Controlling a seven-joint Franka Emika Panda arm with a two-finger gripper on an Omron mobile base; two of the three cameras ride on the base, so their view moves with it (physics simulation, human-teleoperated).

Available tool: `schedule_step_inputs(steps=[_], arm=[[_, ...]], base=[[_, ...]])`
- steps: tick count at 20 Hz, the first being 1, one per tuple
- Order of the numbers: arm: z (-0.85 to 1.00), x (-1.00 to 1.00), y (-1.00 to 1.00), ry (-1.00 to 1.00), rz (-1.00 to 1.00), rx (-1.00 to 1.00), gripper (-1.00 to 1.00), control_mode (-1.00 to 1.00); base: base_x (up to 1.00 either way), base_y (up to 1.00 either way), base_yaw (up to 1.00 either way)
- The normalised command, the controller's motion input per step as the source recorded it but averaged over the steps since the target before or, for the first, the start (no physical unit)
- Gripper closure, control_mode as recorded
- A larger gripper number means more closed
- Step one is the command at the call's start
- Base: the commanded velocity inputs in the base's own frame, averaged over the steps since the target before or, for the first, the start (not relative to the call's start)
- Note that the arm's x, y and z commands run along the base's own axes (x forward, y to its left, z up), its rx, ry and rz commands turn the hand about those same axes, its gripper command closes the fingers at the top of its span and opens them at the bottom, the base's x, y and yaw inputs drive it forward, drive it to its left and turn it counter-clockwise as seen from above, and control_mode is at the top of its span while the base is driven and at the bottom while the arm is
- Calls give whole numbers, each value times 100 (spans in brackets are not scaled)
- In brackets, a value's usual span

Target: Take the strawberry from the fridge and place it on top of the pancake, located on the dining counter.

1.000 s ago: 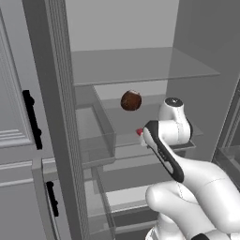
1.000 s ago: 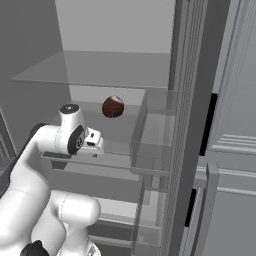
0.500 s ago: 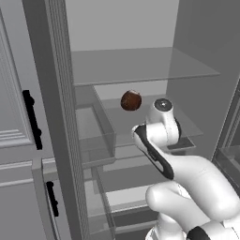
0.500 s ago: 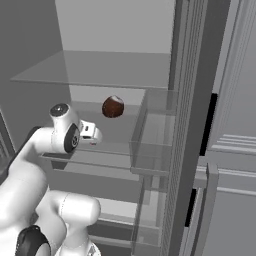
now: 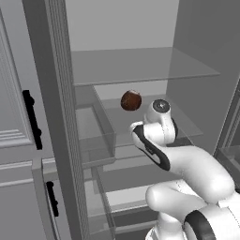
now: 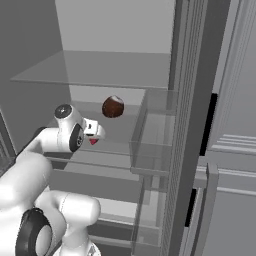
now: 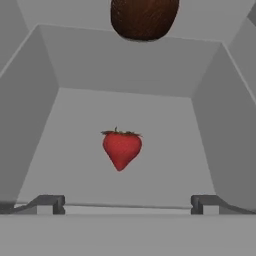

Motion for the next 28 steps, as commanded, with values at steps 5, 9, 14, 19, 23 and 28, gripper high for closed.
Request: schedule_step_inputs(steps=[5,9,14,19,23,28], arm=[[-1,40,-5,-1,-10,9,-100,-100],[-8,47,3,0,-10,8,-100,-100],[-23,27,27,0,-8,0,-100,-100],[-9,-1,5,0,-1,0,-100,-100],[0,-25,-17,0,0,0,-100,-100],[-4,-15,-5,0,0,0,-100,-100]], base=[[0,0,0],[0,0,0],[0,0,0],[0,0,0],[0,0,0],[0,0,0]])
